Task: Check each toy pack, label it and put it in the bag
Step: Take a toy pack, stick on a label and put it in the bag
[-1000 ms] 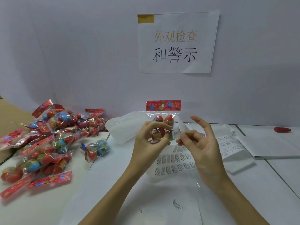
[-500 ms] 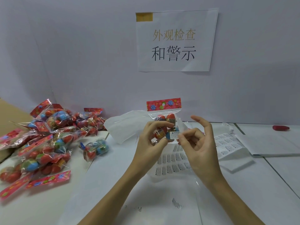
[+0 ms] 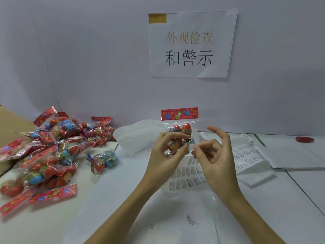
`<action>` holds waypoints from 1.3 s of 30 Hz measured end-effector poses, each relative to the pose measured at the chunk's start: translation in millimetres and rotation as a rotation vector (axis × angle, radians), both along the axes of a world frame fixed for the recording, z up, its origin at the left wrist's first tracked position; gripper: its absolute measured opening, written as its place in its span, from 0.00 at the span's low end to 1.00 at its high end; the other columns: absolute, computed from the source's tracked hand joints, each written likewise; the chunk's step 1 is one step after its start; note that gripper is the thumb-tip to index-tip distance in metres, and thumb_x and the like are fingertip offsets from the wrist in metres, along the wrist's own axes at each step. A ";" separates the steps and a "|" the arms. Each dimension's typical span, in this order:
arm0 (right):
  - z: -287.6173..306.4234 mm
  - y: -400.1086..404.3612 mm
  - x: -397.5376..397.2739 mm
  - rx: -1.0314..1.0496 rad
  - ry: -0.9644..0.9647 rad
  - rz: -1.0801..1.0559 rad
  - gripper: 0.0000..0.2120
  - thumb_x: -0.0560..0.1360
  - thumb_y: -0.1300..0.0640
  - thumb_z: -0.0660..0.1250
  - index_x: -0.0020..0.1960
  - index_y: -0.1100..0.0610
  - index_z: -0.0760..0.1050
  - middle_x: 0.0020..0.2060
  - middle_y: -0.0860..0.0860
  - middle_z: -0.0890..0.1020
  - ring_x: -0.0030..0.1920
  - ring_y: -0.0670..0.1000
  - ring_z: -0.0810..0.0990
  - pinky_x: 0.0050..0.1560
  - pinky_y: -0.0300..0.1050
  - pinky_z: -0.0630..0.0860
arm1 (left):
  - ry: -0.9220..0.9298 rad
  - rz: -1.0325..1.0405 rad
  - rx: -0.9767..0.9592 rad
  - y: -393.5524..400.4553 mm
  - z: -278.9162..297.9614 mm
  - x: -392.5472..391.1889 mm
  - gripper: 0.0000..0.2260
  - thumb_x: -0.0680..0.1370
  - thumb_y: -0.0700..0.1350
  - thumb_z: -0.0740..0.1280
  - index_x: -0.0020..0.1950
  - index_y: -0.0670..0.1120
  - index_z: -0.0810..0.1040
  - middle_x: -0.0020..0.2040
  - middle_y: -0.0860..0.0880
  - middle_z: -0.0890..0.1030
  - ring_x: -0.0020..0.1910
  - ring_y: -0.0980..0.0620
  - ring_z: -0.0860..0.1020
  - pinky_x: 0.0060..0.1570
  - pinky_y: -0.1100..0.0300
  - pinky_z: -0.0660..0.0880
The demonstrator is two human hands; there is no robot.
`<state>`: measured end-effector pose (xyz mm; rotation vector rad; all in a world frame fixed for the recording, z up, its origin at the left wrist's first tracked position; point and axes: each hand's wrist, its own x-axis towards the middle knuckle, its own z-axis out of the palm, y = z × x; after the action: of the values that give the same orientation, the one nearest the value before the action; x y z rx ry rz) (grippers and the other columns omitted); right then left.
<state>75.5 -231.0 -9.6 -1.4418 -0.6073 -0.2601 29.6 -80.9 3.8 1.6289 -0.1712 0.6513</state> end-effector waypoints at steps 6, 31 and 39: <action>-0.5 -0.1 -0.2 -0.013 0.003 -0.002 0.28 0.78 0.64 0.72 0.72 0.45 0.66 0.44 0.51 0.84 0.49 0.54 0.87 0.56 0.45 0.83 | 0.011 0.016 0.010 -0.9 -2.5 0.4 0.10 0.79 0.37 0.74 0.58 0.49 0.83 0.60 0.51 0.78 0.59 0.50 0.83 0.52 0.61 0.82; -1.6 -13.7 17.1 -0.052 0.178 -0.216 0.14 0.82 0.59 0.67 0.67 0.53 0.74 0.49 0.52 0.84 0.46 0.47 0.87 0.47 0.37 0.82 | 0.080 -0.022 -0.036 7.9 6.7 -1.2 0.10 0.79 0.38 0.74 0.56 0.52 0.84 0.59 0.54 0.82 0.54 0.45 0.85 0.47 0.60 0.83; 1.5 5.0 -6.8 -0.126 0.192 0.160 0.11 0.80 0.43 0.66 0.52 0.49 0.81 0.26 0.51 0.74 0.26 0.47 0.72 0.28 0.36 0.70 | 0.059 -0.132 -0.008 3.3 6.6 -4.3 0.09 0.79 0.38 0.74 0.58 0.46 0.83 0.59 0.46 0.83 0.56 0.42 0.84 0.54 0.54 0.82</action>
<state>68.7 -226.0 -8.0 -1.5096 -0.5863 0.0436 25.3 -77.5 10.5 1.6127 -0.2309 0.5013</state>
